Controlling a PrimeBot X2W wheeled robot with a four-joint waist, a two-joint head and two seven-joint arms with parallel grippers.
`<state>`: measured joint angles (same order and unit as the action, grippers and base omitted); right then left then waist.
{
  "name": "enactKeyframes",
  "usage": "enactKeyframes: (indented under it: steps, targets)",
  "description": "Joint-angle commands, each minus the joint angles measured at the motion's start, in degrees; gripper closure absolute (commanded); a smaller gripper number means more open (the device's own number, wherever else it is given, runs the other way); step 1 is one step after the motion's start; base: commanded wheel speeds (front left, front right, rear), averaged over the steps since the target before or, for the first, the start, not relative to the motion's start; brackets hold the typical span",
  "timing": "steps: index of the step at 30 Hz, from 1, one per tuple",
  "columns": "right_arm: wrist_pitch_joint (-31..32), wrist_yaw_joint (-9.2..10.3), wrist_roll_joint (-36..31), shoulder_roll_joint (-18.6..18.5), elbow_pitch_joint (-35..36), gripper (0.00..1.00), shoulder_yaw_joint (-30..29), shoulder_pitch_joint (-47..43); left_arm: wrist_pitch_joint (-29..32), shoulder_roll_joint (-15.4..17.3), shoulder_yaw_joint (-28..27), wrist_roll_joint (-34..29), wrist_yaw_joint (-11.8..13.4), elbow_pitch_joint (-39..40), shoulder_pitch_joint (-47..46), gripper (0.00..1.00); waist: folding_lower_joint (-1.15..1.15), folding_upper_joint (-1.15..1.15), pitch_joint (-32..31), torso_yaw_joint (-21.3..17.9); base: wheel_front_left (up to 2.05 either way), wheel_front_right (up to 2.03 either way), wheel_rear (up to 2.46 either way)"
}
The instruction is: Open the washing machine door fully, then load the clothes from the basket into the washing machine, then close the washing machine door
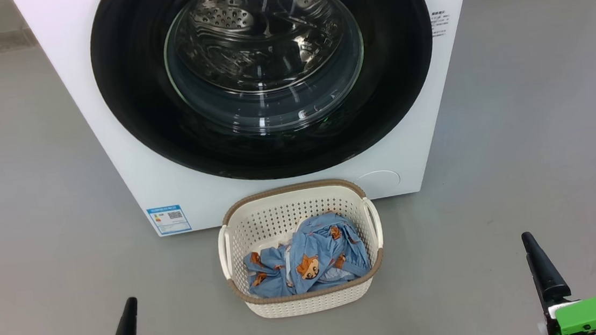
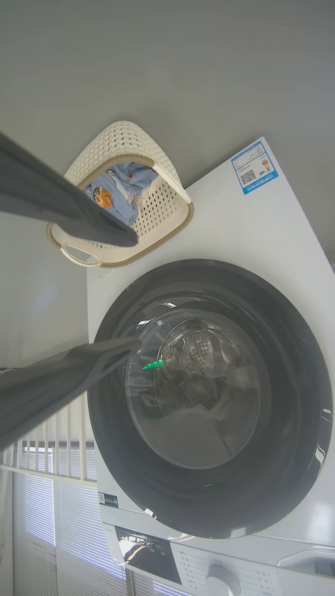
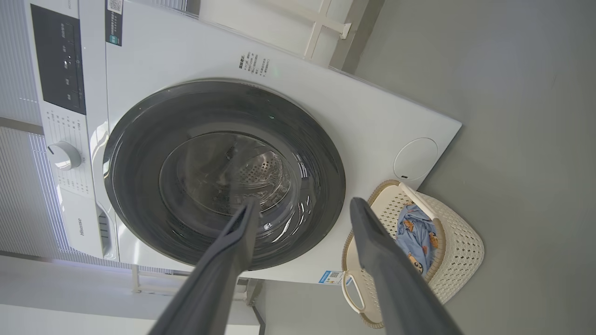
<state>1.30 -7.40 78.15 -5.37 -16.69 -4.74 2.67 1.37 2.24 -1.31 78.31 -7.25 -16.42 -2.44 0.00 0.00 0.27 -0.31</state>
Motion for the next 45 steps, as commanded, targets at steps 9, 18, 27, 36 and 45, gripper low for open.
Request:
enactKeyframes:
  steps: [9, 18, 27, 36, 45]
  targets:
    - [-2.0, -0.03, -9.6, -1.8, 2.4, 0.0, 1.4, 3.2, -2.0, 1.8, 0.2, -10.3, -0.1, 2.0, -2.8, 0.0, 0.0, 0.0, 0.1, -0.1, 0.0, 0.0, 0.0]
    - [-3.4, -0.03, -15.7, -2.5, 2.7, 0.0, 2.4, 3.6, -3.3, 1.9, 0.3, -16.8, -0.1, 2.8, -2.8, 0.0, 0.0, 0.0, 0.2, -0.3, 0.0, 0.0, 0.0]
    - [-4.9, -0.04, -22.3, -2.7, 2.4, 0.0, 2.1, 3.9, -4.9, 2.5, 0.9, -23.2, -0.1, 3.3, -2.9, 0.0, 0.0, 0.0, 0.2, -0.5, 0.0, 0.0, 0.0]
    - [-6.5, -0.05, -29.7, -3.1, 3.3, 0.0, 2.9, 4.0, -6.6, 3.0, 1.2, -30.1, -0.2, 4.5, -2.5, 0.0, 0.0, 0.0, 0.3, -0.7, 0.0, 0.0, 0.0]
    - [-8.1, -0.05, -35.3, -3.3, 3.7, 0.0, 4.3, 4.2, -8.1, 3.0, 1.2, -36.5, -0.2, 5.1, -2.6, 0.0, 0.0, 0.0, 0.4, -0.7, 0.0, 0.0, 0.0]
